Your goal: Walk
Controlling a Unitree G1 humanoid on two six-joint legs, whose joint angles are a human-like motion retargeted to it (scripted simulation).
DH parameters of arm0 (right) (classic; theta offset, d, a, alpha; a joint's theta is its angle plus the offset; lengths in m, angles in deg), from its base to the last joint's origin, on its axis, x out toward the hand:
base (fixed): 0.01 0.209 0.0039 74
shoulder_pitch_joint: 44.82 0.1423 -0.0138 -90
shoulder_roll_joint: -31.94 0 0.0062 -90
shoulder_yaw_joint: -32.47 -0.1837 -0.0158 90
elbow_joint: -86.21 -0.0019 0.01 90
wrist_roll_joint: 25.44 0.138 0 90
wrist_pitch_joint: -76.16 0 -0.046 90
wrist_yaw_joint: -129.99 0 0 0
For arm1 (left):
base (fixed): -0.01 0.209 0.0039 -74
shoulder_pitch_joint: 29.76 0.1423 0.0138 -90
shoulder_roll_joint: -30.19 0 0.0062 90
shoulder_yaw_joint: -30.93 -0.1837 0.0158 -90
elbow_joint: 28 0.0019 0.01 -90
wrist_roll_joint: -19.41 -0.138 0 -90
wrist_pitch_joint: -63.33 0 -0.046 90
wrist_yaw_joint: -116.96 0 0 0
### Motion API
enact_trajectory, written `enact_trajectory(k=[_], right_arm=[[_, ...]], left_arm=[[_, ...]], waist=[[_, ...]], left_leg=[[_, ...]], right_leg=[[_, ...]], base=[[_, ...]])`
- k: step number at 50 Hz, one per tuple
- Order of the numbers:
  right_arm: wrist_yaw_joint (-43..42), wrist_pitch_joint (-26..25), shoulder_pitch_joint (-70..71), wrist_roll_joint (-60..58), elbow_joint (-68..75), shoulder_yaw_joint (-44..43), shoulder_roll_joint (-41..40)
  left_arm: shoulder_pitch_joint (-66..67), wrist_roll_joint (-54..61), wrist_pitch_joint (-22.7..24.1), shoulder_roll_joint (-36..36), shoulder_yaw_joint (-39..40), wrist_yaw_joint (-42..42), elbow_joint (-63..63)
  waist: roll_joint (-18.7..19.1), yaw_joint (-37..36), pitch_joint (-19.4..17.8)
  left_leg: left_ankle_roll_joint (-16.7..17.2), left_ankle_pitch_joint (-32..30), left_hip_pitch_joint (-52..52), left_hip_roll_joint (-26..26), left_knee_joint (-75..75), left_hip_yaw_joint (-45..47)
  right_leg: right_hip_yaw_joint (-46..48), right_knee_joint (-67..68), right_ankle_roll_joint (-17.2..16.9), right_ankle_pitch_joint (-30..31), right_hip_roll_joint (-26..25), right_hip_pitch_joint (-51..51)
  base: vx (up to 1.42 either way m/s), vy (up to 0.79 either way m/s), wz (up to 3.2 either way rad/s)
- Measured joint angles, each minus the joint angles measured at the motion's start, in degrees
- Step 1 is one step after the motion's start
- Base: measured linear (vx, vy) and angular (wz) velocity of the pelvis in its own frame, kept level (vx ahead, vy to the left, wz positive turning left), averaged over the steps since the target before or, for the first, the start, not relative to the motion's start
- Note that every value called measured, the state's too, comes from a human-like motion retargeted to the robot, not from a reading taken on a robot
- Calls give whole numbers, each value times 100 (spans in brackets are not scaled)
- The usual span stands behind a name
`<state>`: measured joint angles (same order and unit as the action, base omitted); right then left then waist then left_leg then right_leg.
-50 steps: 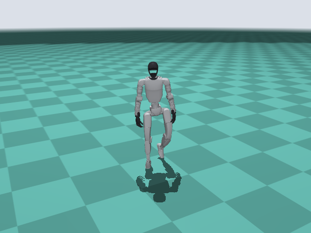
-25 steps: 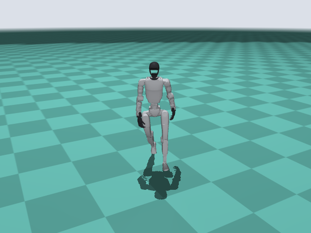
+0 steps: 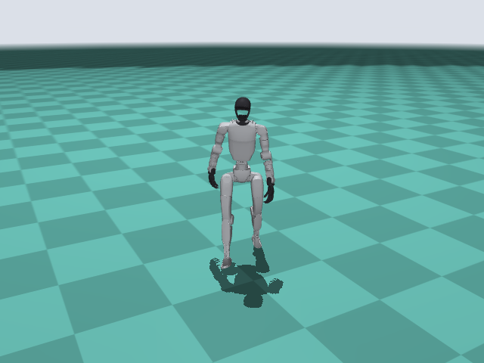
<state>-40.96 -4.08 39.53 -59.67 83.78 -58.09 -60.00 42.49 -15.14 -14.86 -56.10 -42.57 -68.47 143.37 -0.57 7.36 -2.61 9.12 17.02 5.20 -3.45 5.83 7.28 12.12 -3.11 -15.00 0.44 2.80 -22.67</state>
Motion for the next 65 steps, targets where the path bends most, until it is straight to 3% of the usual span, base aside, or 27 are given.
enact_trajectory(k=[4, 5, 8, 10, 12, 13, 14, 15, 20, 21, 27, 30, 33, 35, 37, 41, 43, 45, 47, 50, 53, 56, 60, 65], right_arm=[[-36, -24, -118, 65, 39, -62, 32], [-47, -29, -120, 93, 67, -71, 51], [-77, -62, 212, 169, 123, -88, 70], [-136, -8, 450, 254, 154, -14, 18], [-140, 42, 619, 273, 138, 70, -88], [-132, 53, 705, 243, 107, 104, -147], [-140, 62, 819, 203, 72, 148, -188], [-156, 71, 946, 159, 36, 196, -220], [-293, 190, 1492, -5, -192, 563, -453], [-311, 243, 1569, 11, -268, 620, -513], [-402, 560, 1990, 218, -702, 750, -737], [-383, 647, 2114, 319, -797, 756, -794], [-383, 673, 2040, 379, -800, 865, -839], [-377, 666, 1949, 411, -813, 871, -822], [-374, 635, 1788, 416, -772, 877, -798], [-388, 523, 1478, 367, -481, 779, -738], [-391, 466, 1373, 358, -257, 709, -649], [-371, 392, 1235, 309, -103, 678, -542], [-365, 349, 1008, 225, -96, 630, -444], [-312, 352, 723, 256, -118, 511, -298], [-272, 342, 498, 286, -99, 415, -158], [-271, 315, 304, 250, -79, 326, -22], [-232, 273, 133, 250, -29, 202, 94], [-197, 222, 105, 290, 75, 60, 63]], left_arm=[[295, -79, -44, 142, -12, -47, 129], [395, -99, -74, 198, -17, -66, 175], [606, -275, -228, 282, 174, -60, 336], [732, -397, -381, 200, 257, -78, 499], [904, -567, -568, 101, 289, -93, 612], [1004, -673, -647, 71, 332, -89, 633], [1107, -760, -691, 74, 393, -97, 624], [1212, -838, -719, 93, 462, -110, 600], [1976, -792, -636, 235, 747, -271, 440], [2111, -798, -647, 237, 801, -271, 429], [2648, -872, -721, 201, 945, -304, 484], [2792, -929, -791, 147, 1021, -338, 572], [2989, -939, -831, 108, 1094, -358, 620], [2989, -965, -869, 37, 1153, -398, 649], [2972, -945, -903, -1, 1194, -378, 676], [2681, -719, -930, -71, 1162, -324, 750], [2450, -586, -901, -91, 1043, -304, 760], [2209, -503, -850, -85, 903, -277, 753], [1937, -477, -801, -93, 728, -276, 707], [1373, -494, -740, -164, 454, -299, 622], [884, -466, -623, -179, 315, -224, 474], [463, -287, -448, -132, 223, -134, 321], [11, 13, -198, -60, 143, -94, 124], [-299, 290, 7, -57, 61, -136, 21]], waist=[[98, 226, 231], [124, 335, 291], [74, 598, 261], [-112, 552, 228], [-332, 444, 290], [-317, 422, 281], [-343, 386, 254], [-389, 342, 217], [-382, 87, 85], [-332, -52, 55], [-224, -253, -100], [-280, -78, -29], [-353, -108, 107], [-288, -254, 165], [-308, -401, 287], [-353, -547, 265], [-215, -467, 218], [18, -367, 294], [160, -442, 376], [334, -433, 329], [388, -266, 273], [328, -110, 234], [5, -39, 87], [-21, -70, 10]], left_leg=[[426, -768, 184, 305, 402, -178], [503, -1179, 242, 460, 460, -231], [588, -2812, -152, 1039, 1406, 63], [588, -3681, -687, 1211, 2539, 892], [588, -4312, -1309, 761, 3769, 1852], [588, -4605, -1529, 374, 4349, 2114], [588, -4702, -1743, 340, 4570, 2023], [588, -4702, -1953, 482, 4612, 1755], [588, -3001, -2514, 633, 3732, 550], [419, -2647, -2621, 555, 3459, 413], [-1444, -1528, -2972, 579, 852, 44], [-2393, -1516, -2930, 820, -726, -124], [-2379, -1565, -2835, 775, -1012, 209], [-2128, -1607, -2836, 688, -641, 144], [-2050, -1794, -2920, 774, -500, -92], [-1759, -1525, -2801, 637, -35, -162], [-1683, -1334, -2528, 467, -27, 7], [-1599, -1156, -2346, 235, -32, 18], [-1520, -948, -2262, 113, 21, -42], [-1389, -758, -2019, -37, 54, -72], [-1286, -631, -1727, -38, -26, -187], [-1164, -517, -1337, 20, -161, -116], [-976, -319, -659, 346, -315, -3], [-274, -54, -94, -73, -219, 112]], right_leg=[[106, 385, 2, 422, 287, 181], [-258, 526, 4, 432, 362, 225], [-170, 930, 213, 221, 985, 163], [-71, 1024, 281, 60, 1335, 284], [135, 1009, 388, -63, 1521, 434], [207, 1023, 489, -155, 1407, 535], [183, 1006, 582, -252, 1332, 654], [110, 972, 671, -351, 1275, 783], [-117, 743, 1206, -806, 572, 1562], [-143, 704, 1305, -873, 384, 1691], [-94, 622, 1593, -1336, -31, 2357], [78, 609, 1693, -1561, -43, 2599], [80, 652, 1798, -1722, -98, 2868], [-105, 798, 1889, -1694, -274, 2937], [-209, 980, 1921, -1341, -356, 2973], [-229, 1759, 1848, 297, -441, 2967], [-86, 2402, 1678, 1275, -593, 2802], [348, 3172, 1454, 1840, -503, 2492], [339, 3941, 1322, 1633, -455, 2013], [217, 4741, 1288, 797, -496, 1208], [-163, 4594, 822, 285, -539, 608], [-98, 3738, 582, -73, -73, 282], [-487, 1907, 68, -49, 360, 132], [-185, 98, 0, -408, 197, -77]], base=[[86, 25, 70], [83, 44, 121], [57, 47, 101], [52, 35, 36], [49, -2, 26], [59, -22, 18], [79, -34, -3], [85, -39, -16], [74, -36, -72], [62, -24, -123], [61, 3, -15], [69, 7, 51], [71, 6, -16], [81, 17, -63], [73, 12, -66], [65, 12, -55], [57, 12, 5], [71, 14, -9], [60, 12, -64], [50, 10, -14], [52, 7, 31], [56, 6, 20], [57, -3, -5], [66, -29, -8]])
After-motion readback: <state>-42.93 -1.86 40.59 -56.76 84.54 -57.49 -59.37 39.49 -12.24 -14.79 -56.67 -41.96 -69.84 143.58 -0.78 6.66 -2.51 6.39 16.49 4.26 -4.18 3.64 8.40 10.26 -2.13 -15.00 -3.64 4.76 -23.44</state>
